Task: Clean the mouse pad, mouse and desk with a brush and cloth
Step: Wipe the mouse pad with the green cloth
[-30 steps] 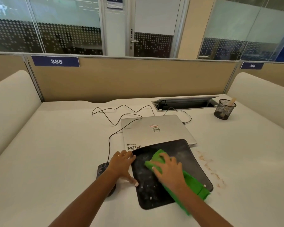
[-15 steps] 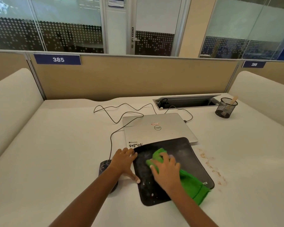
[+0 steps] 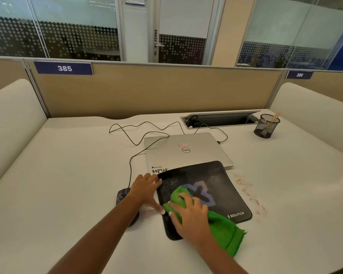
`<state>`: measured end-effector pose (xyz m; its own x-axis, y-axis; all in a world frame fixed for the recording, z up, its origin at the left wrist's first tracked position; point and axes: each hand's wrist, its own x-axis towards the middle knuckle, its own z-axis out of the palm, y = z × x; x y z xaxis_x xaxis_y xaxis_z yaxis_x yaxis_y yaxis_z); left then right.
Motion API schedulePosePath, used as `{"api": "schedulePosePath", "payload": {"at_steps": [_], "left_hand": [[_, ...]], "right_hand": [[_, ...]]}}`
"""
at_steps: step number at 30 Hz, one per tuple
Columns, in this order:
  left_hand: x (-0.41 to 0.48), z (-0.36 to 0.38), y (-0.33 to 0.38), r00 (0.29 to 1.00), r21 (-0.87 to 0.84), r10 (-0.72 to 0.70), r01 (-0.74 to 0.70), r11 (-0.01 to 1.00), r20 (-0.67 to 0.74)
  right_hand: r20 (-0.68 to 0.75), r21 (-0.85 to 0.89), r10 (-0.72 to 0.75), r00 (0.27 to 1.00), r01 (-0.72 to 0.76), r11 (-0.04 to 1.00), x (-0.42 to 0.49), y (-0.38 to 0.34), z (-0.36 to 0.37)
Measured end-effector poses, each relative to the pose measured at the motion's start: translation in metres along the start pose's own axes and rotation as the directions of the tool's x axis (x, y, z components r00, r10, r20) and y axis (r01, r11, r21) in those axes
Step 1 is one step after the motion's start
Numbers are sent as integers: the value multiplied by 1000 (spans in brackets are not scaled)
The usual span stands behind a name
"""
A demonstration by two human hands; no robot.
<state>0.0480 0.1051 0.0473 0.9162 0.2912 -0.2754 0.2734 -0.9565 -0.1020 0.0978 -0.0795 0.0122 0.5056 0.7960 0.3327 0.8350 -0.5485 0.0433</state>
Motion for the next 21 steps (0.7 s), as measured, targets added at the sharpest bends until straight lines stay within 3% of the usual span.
{"api": "schedulePosePath", "payload": {"at_steps": [4,7,8,10,13,15,17,21], "left_hand": [[-2,0,1,1000,-2,-8,8,1000,11],[-3,2,1,1000,-8,-13,13,1000,4],[-3,4,2,1000,-7,-13,13,1000,-8],[-6,6,5,999,-10,-17,16,1000,-29],[-9,5,11,997,10,-24,25,1000,-68],[-11,4,13,996,22,-16,18,1000,-90],[-12,3,16,995,22,-5,7,1000,-105],[-19,9,18,996,36,16,-13,999,-88]], "right_hand": [[52,27,33,998,-35,999,3,29,-8],[142,16,240,960,-245,969,11,53,-6],[91,6,262,961,-264,964,10,49,-8],[35,15,210,977,-210,978,3,28,-11],[28,75,4,1000,-7,997,-15,-1,-9],[26,118,-17,1000,14,993,-16,4,-11],[8,82,26,1000,-27,996,-11,21,-13],[129,56,250,960,-259,964,-2,42,-5]]}}
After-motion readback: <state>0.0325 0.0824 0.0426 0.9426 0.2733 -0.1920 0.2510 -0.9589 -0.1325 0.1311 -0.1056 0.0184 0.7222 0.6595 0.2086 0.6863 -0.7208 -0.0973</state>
